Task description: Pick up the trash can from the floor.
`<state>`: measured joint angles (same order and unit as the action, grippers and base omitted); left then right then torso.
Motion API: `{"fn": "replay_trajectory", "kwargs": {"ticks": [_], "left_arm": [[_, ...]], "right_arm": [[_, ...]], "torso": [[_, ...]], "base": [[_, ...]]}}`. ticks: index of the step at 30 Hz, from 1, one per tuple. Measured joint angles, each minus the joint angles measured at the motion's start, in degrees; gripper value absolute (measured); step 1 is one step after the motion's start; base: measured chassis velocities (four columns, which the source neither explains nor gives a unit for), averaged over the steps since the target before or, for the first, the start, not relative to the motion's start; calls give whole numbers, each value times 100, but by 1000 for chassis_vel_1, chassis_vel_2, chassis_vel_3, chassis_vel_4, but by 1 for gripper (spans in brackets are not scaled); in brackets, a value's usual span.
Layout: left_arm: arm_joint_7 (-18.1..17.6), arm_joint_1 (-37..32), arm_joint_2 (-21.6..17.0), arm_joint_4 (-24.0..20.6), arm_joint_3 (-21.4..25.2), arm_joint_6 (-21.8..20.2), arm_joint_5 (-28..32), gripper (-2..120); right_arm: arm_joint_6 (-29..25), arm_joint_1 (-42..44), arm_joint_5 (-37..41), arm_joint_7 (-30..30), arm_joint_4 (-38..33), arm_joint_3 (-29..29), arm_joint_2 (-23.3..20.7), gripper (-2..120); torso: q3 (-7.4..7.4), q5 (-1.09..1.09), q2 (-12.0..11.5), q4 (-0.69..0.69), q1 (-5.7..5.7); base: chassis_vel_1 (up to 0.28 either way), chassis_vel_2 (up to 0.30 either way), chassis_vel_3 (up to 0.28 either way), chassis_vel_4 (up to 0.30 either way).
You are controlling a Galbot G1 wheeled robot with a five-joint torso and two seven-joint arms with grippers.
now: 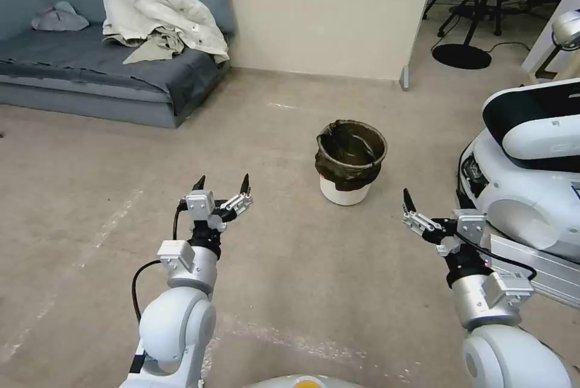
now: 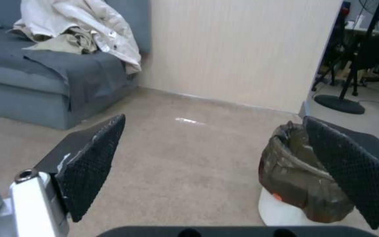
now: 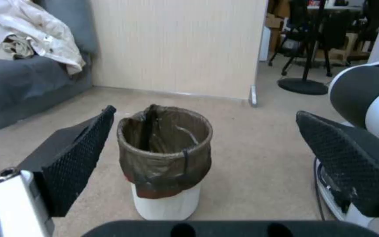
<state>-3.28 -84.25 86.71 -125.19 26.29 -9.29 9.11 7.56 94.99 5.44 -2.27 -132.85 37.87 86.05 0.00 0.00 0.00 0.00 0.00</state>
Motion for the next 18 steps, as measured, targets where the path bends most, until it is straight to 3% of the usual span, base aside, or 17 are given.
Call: {"fn": "replay_trajectory", "kwargs": {"ticks": [18], "left_arm": [[10,-167,-2,302,159,272,-31,100]], "right_arm": [[-231,-142,278,3,333,-39,-163,100]], "torso": [[0,0,0,0,0]], "base": [[0,0,0,0]]}}
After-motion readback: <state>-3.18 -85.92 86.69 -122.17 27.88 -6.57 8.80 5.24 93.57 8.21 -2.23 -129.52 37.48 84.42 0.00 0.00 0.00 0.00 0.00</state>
